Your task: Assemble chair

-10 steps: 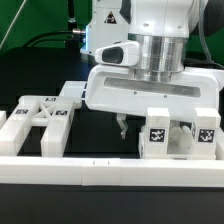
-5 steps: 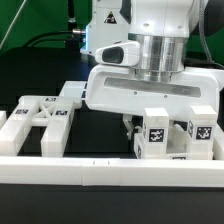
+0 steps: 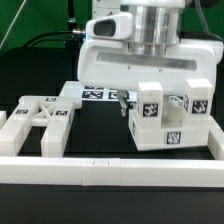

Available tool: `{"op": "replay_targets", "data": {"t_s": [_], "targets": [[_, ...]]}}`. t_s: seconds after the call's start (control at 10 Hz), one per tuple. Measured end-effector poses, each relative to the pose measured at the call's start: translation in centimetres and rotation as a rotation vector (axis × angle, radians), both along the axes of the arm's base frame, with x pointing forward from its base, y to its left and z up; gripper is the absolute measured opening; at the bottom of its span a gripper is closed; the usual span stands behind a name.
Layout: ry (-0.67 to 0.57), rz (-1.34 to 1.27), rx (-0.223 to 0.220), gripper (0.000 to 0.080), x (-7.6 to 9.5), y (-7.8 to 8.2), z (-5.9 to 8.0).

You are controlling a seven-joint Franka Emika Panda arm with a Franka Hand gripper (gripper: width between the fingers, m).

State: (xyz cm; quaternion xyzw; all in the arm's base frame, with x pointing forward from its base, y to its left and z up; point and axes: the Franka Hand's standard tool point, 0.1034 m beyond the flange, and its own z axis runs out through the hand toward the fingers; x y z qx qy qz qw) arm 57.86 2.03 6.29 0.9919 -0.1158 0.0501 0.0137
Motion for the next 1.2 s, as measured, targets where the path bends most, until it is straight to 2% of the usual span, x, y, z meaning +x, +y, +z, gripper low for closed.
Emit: {"op": "replay_targets", "data": {"t_s": [0.2, 0.3, 0.4, 0.5, 0.6, 0.8, 1.0, 1.2], "targets": [[0.039, -0.008, 0.008, 0.0287, 0.3, -0.3, 1.1], [0.047, -0.008, 0.007, 0.0287, 0.1, -0.3, 0.8], [0.111, -0.013, 0.015, 0.0287, -0.6, -0.3, 0.6], [0.203, -0.024, 0.028, 0.0287, -0.9, -0.7, 0.7], [0.259, -0.041, 0.037, 0.0287, -0.7, -1.9, 0.5], [0.488, -0.157, 0.053, 0.0287, -3.0, -3.6, 1.5], [0.633, -0.159, 0.053, 0.0287, -2.4, -3.6, 1.8], [0.775, -0.173, 0.06, 0.0287, -3.6, -4.3, 1.6]]}}
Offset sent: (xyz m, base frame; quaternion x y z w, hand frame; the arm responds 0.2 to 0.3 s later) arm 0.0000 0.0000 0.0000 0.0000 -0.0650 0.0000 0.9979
